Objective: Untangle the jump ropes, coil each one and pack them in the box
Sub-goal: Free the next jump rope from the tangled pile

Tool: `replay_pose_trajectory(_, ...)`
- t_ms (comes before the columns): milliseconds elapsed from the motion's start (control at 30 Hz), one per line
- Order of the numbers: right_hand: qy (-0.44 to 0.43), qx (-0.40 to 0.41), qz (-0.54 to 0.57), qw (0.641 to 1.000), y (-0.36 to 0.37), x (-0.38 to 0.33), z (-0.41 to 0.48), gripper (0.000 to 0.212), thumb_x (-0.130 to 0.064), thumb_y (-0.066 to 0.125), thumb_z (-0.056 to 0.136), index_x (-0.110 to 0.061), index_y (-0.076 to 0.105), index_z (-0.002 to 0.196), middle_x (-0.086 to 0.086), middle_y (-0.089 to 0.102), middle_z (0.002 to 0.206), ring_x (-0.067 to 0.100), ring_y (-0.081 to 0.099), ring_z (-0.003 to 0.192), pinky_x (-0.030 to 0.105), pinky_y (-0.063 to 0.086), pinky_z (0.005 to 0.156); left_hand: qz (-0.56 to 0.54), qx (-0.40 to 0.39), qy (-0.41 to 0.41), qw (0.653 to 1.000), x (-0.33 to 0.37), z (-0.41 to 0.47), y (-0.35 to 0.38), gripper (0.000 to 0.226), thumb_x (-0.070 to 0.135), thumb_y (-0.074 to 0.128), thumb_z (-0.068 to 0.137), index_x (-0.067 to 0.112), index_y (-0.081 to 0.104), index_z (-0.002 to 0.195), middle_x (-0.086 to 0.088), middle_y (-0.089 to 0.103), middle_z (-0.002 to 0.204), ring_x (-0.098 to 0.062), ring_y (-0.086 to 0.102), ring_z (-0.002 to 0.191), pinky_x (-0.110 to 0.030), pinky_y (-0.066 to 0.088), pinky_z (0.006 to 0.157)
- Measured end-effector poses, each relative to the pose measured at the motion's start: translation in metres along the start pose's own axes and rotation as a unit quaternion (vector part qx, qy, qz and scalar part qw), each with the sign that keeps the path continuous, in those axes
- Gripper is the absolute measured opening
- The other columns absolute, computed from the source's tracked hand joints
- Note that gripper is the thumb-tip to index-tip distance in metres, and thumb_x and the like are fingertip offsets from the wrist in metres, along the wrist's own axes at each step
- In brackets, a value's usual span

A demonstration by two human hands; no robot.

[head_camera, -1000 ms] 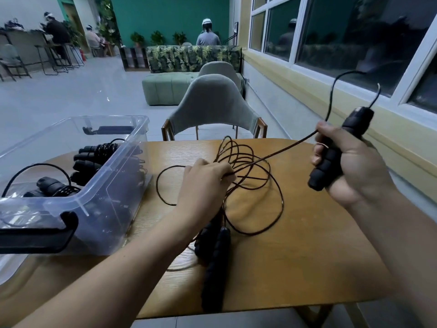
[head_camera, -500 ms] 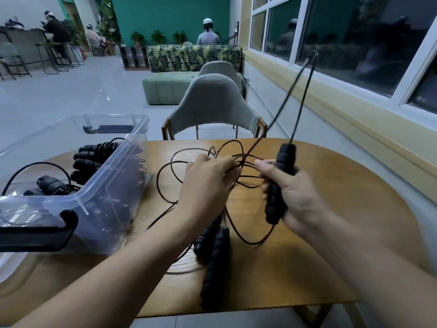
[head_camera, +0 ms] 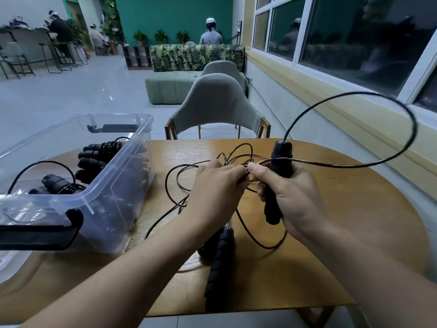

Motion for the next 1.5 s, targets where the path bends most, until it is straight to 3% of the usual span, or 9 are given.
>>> replay_pose_trajectory(133, -0.019, 0.009, 0.029, 0.999, -0.010, -0.020, -0.001, 0.020, -0.018, 0.082, 0.092, -0.001, 0.073, 0.092, 0.012, 0.067, 0.081, 0.024, 0.057, 0.066, 0.032, 0.049, 0.059, -0.009, -0.014, -0.023, 1.000, -0.014, 0.005, 0.008, 0.013, 0.037, 0.064, 0.102, 0.028, 0.065, 0.092, 0.015, 0.072, 0.091, -0.014, 0.037, 0.086, -0.036, 0.029, 0.078)
replay_pose_trajectory(333, -0.024, 0.036, 0.083, 0.996, -0.032, -0.043, 0.005, 0.017, -0.015, 0.079, 0.092, -0.011, 0.066, 0.083, 0.005, 0.065, 0.078, 0.018, 0.054, 0.062, 0.030, 0.046, 0.057, -0.027, -0.021, -0.047, 0.998, -0.029, 0.009, 0.012, 0.010, 0.038, 0.067, 0.101, 0.029, 0.069, 0.096, 0.016, 0.073, 0.095, -0.018, 0.047, 0.090, -0.040, 0.039, 0.085)
replay_pose_trajectory(600, 0.005, 0.099, 0.141, 0.985, -0.052, -0.044, 0.020, 0.022, -0.026, 0.085, 0.088, -0.015, 0.066, 0.090, 0.002, 0.065, 0.078, 0.014, 0.053, 0.060, 0.027, 0.046, 0.056, -0.031, 0.023, -0.025, 0.999, -0.023, 0.012, 0.007, 0.018, 0.039, 0.064, 0.103, 0.024, 0.070, 0.094, 0.011, 0.070, 0.089, -0.020, 0.045, 0.084, -0.038, 0.036, 0.076)
replay_pose_trajectory(867, 0.043, 0.014, 0.064, 0.997, -0.019, -0.007, 0.007, 0.026, -0.019, 0.089, 0.080, -0.008, 0.075, 0.099, 0.003, 0.068, 0.080, 0.016, 0.056, 0.064, 0.028, 0.049, 0.057, -0.028, 0.054, 0.030, 0.998, -0.002, 0.010, -0.003, 0.028, 0.043, 0.054, 0.104, 0.022, 0.071, 0.096, 0.008, 0.069, 0.086, -0.020, 0.047, 0.080, -0.036, 0.037, 0.067)
replay_pose_trajectory(967, 0.035, -0.021, 0.036, 0.998, -0.006, 0.002, 0.001, 0.024, -0.014, 0.086, 0.085, -0.003, 0.075, 0.102, 0.006, 0.065, 0.079, 0.019, 0.057, 0.066, 0.031, 0.048, 0.059, -0.020, 0.051, 0.054, 0.997, 0.005, 0.006, -0.006, 0.029, 0.039, 0.048, 0.102, 0.021, 0.070, 0.097, 0.006, 0.067, 0.086, -0.018, 0.041, 0.076, -0.034, 0.028, 0.065)
replay_pose_trajectory(1100, 0.028, -0.010, 0.021, 0.999, -0.001, 0.005, -0.001, 0.015, -0.015, 0.083, 0.090, -0.005, 0.074, 0.097, 0.005, 0.063, 0.074, 0.018, 0.058, 0.064, 0.031, 0.050, 0.058, -0.035, 0.052, 0.057, 0.996, 0.008, 0.002, -0.008, 0.025, 0.036, 0.047, 0.103, 0.022, 0.067, 0.097, 0.006, 0.066, 0.085, -0.016, 0.040, 0.075, -0.033, 0.029, 0.065)
replay_pose_trajectory(1267, 0.010, -0.024, 0.008, 1.000, -0.001, -0.001, 0.000, 0.020, -0.017, 0.081, 0.093, 0.001, 0.074, 0.096, 0.010, 0.059, 0.070, 0.022, 0.055, 0.064, 0.031, 0.048, 0.057, -0.034, 0.036, 0.049, 0.998, 0.002, 0.003, -0.003, 0.016, 0.031, 0.059, 0.104, 0.021, 0.068, 0.096, 0.007, 0.065, 0.085, -0.021, 0.050, 0.076, -0.036, 0.038, 0.064)
replay_pose_trajectory(1367, 0.006, -0.029, 0.024, 0.999, -0.002, -0.011, 0.000, 0.015, -0.016, 0.081, 0.093, -0.004, 0.073, 0.090, 0.013, 0.055, 0.071, 0.027, 0.052, 0.065, 0.033, 0.045, 0.058, -0.056, 0.019, 0.031, 0.998, -0.005, 0.006, 0.005, 0.015, 0.030, 0.063, 0.102, 0.020, 0.066, 0.092, 0.007, 0.064, 0.084, -0.024, 0.053, 0.079, -0.043, 0.047, 0.068)
replay_pose_trajectory(1500, 0.000, -0.012, 0.062, 0.998, -0.012, -0.029, 0.001, 0.014, -0.014, 0.081, 0.090, -0.010, 0.070, 0.084, 0.009, 0.056, 0.073, 0.021, 0.052, 0.062, 0.030, 0.045, 0.056, -0.058, 0.023, 0.014, 0.998, -0.014, 0.009, 0.008, 0.011, 0.028, 0.069, 0.099, 0.020, 0.067, 0.091, 0.008, 0.066, 0.085, -0.023, 0.057, 0.080, -0.041, 0.048, 0.067)
Point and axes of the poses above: each hand's wrist, its own z-axis towards the middle knuckle, its own y-axis out of the palm, x = y × z, the point moved 3 cm from there along z, towards the middle knuckle
